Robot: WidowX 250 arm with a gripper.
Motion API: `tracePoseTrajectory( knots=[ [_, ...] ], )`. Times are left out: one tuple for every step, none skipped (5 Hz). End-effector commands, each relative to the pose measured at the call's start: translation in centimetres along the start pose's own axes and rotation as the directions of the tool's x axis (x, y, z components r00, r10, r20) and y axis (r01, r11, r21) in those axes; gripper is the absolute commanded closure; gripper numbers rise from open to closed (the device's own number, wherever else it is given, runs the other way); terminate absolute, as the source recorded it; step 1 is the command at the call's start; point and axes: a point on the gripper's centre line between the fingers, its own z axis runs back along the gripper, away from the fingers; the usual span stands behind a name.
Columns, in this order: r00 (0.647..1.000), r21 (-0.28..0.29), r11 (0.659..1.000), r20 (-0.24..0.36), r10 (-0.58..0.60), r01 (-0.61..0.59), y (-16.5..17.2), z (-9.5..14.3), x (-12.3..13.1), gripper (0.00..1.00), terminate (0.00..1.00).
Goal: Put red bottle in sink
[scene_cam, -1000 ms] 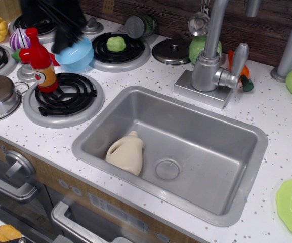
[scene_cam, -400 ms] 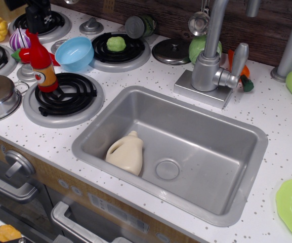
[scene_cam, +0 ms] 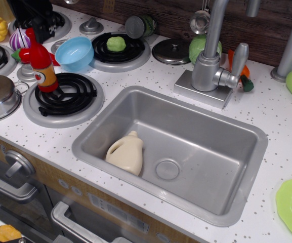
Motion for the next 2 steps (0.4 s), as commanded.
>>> tracePoseTrajectory(
  knots=[
    [0.999, -0.005, 1.0, 0.044, -0.025, 0.025, 1.14, -0.86, 0.37, 0.0, 0.0],
    [0.999, -0.013, 1.0, 0.041, -0.007, 0.007, 0.88, -1.34, 0.3, 1.0, 0.0]
  ],
)
